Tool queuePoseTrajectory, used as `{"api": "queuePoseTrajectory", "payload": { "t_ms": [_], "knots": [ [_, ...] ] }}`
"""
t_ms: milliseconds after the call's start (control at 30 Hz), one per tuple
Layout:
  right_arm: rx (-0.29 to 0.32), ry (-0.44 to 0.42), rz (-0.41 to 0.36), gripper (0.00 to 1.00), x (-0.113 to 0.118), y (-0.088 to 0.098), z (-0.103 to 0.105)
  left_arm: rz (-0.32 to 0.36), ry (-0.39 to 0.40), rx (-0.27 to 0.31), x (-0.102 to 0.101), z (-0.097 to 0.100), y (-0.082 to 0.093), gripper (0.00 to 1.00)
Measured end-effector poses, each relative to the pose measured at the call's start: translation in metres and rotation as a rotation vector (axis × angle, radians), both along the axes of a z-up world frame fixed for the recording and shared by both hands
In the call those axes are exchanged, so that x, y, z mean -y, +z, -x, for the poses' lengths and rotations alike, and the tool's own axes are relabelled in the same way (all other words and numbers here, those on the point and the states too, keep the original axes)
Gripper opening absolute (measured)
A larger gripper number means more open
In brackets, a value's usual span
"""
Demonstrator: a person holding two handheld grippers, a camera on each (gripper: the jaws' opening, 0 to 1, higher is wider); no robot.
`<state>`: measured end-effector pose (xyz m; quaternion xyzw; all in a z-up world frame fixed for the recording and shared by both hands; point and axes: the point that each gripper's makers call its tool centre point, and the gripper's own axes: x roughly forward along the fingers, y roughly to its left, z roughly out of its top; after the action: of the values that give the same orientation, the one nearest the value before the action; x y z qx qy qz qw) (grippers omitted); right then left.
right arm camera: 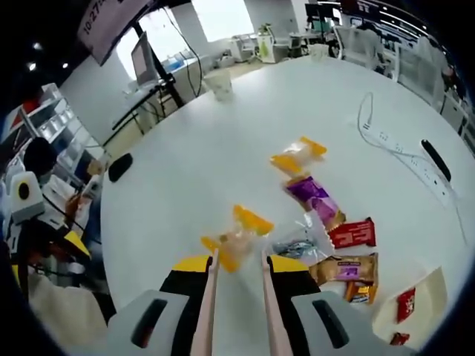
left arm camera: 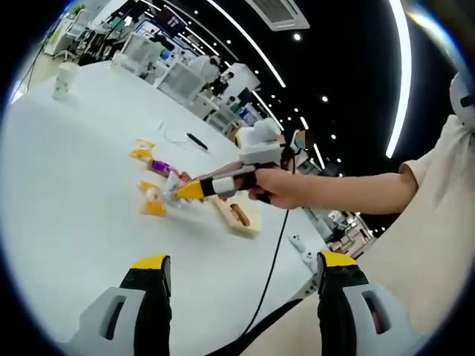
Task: Place the target food into the container with the food tongs after gripping and lifting it, then release it inside without dropping or visibly crushing the food.
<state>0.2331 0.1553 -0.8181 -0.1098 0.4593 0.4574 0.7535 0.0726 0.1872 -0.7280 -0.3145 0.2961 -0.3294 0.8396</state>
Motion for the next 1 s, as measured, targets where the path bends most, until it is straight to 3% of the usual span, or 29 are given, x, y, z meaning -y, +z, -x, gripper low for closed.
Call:
{"api": "queuePoseTrajectory", "payload": {
  "t_ms": [467,1000],
  "knots": [
    [-0.008,0.0,0.012,0.28,0.002,-0.007,-0.005,-0.031,-0.003,0.011,-0.001,-0.004,-0.001,0.8],
    [-0.002,-0.018,-0.01,0.28,-0.002,-0.013,-0.015,0.017,0.032,0.009,-0.001,0.002,0.006,0.81]
  ]
}}
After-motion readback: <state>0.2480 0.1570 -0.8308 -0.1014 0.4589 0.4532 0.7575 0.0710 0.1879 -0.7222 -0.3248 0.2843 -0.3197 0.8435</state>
